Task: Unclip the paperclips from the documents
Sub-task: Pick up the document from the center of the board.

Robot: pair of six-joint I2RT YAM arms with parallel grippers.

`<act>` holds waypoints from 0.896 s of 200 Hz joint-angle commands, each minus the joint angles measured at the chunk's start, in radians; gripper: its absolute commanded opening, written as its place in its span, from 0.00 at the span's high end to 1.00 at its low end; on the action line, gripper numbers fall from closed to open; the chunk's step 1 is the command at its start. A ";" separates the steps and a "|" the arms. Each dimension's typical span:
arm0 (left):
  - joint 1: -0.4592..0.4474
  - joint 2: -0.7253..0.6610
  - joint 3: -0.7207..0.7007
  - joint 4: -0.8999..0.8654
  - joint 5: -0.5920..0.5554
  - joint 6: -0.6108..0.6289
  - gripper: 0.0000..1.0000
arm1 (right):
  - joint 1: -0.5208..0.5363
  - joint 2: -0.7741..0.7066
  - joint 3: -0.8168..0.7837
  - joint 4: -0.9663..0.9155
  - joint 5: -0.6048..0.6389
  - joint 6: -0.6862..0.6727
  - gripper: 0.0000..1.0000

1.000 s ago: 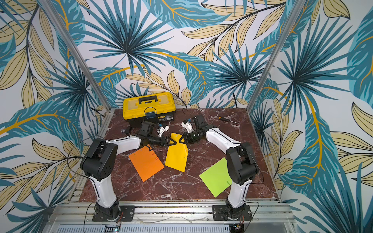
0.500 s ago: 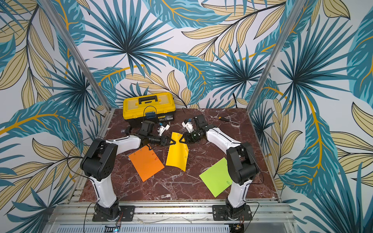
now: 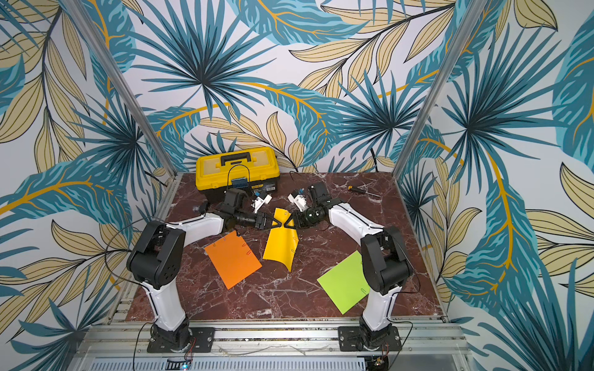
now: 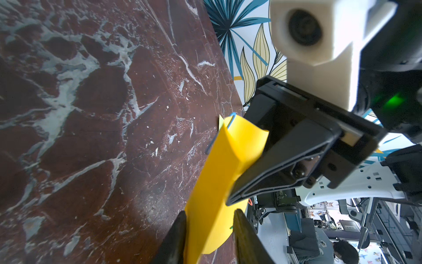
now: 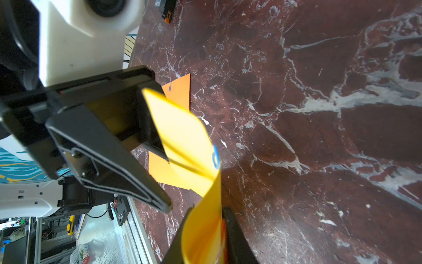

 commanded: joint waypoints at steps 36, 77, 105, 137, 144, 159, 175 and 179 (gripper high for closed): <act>0.009 -0.065 -0.021 0.022 0.001 0.032 0.63 | 0.000 -0.099 0.008 -0.048 -0.053 -0.050 0.77; 0.009 -0.091 -0.005 0.021 0.039 0.037 0.63 | -0.001 -0.100 0.021 -0.085 -0.065 -0.076 0.77; 0.009 -0.107 0.022 0.020 0.064 0.035 0.63 | -0.001 -0.084 0.035 -0.096 -0.077 -0.082 0.77; 0.008 -0.112 0.041 0.020 0.087 0.030 0.65 | 0.000 -0.080 0.041 -0.101 -0.079 -0.088 0.77; 0.009 -0.114 0.041 0.020 0.089 0.028 0.67 | 0.000 -0.080 0.040 -0.103 -0.078 -0.089 0.77; 0.007 -0.116 0.041 0.020 0.093 0.028 0.71 | 0.000 -0.078 0.041 -0.109 -0.073 -0.092 0.77; 0.006 -0.113 0.041 0.020 0.098 0.024 0.75 | -0.001 -0.078 0.040 -0.108 -0.068 -0.092 0.77; 0.004 -0.112 0.041 0.020 0.099 0.025 0.77 | 0.000 -0.078 0.038 -0.108 -0.067 -0.092 0.77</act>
